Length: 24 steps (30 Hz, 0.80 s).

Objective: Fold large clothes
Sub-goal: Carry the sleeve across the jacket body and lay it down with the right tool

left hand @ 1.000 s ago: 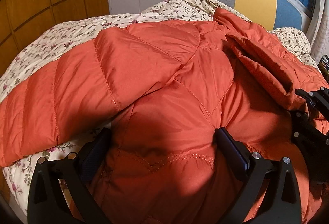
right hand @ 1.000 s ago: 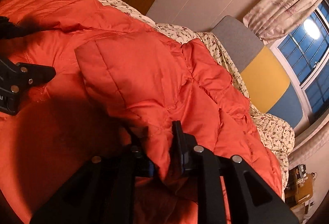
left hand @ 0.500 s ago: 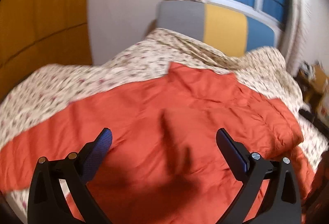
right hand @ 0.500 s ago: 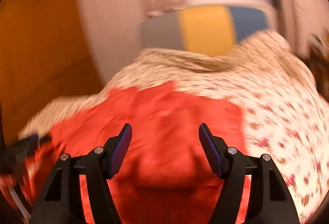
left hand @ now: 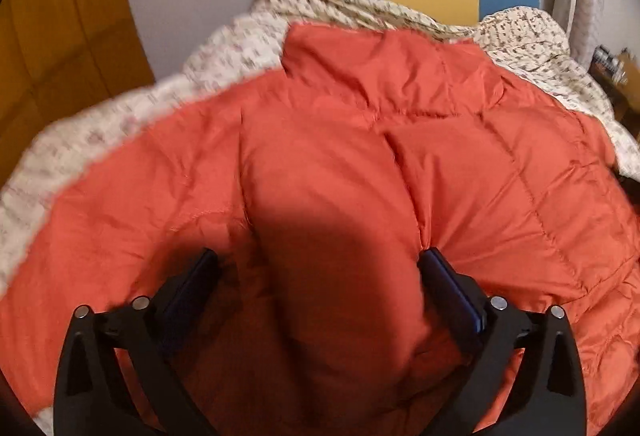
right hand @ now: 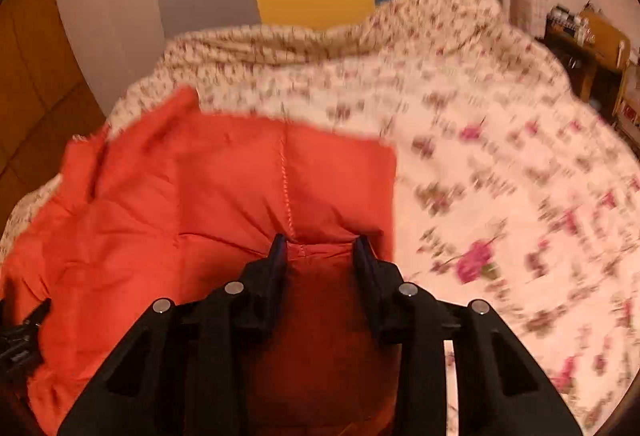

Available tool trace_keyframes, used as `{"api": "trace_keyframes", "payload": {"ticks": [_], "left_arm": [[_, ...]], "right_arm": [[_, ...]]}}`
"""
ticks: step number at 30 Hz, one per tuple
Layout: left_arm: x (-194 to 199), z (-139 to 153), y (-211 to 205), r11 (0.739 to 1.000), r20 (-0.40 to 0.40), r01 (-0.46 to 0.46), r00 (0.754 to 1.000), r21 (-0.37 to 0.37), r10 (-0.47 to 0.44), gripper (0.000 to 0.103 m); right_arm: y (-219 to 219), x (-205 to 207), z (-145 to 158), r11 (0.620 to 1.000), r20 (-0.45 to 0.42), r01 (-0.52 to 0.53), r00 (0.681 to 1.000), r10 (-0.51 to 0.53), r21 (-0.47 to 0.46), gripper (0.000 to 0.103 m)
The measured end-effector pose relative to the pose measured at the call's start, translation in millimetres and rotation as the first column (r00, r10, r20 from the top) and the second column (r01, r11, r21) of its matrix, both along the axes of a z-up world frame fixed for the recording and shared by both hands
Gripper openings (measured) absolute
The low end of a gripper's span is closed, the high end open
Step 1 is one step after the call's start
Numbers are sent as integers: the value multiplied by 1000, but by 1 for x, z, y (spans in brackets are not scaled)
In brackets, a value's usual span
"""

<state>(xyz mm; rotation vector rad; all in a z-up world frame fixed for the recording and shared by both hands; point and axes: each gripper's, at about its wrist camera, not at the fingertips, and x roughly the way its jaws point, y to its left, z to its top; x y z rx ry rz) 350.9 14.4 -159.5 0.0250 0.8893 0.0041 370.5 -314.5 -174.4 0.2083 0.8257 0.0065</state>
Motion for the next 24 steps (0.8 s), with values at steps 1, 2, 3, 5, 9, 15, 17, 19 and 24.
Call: {"api": "trace_keyframes", "payload": {"ticks": [1, 2, 3, 5, 9, 15, 17, 19, 24], "left_arm": [[0, -1, -1, 1000, 0, 1, 1000, -7, -2, 100], [1, -2, -2, 1000, -1, 4, 1000, -4, -4, 100], [2, -3, -4, 1000, -2, 6, 1000, 5, -6, 100], [0, -3, -4, 1000, -4, 7, 1000, 8, -7, 100], [-3, -3, -8, 1000, 0, 7, 1000, -1, -7, 100], [-6, -2, -8, 1000, 5, 6, 1000, 5, -6, 100], [-5, -2, -8, 1000, 5, 8, 1000, 2, -8, 100], [-4, -2, -8, 1000, 5, 9, 1000, 0, -9, 100], [-3, -1, -8, 1000, -1, 9, 1000, 0, -9, 100]], "right_arm": [[-1, 4, -3, 1000, -1, 8, 1000, -8, -4, 34], [-1, 5, -7, 1000, -2, 10, 1000, -10, -14, 34], [1, 7, -8, 1000, -3, 10, 1000, -10, -27, 34], [0, 7, -7, 999, -1, 10, 1000, -10, -31, 34], [-8, -13, 11, 1000, 35, 29, 999, -29, 4, 36], [-4, -66, 28, 995, 40, 16, 999, -12, -95, 38], [-8, -66, 15, 994, -13, 39, 999, -41, -98, 43], [-11, -60, 2, 996, -56, 41, 997, -45, -74, 47], [-2, -57, 0, 987, -52, 58, 996, -67, -147, 52]]}}
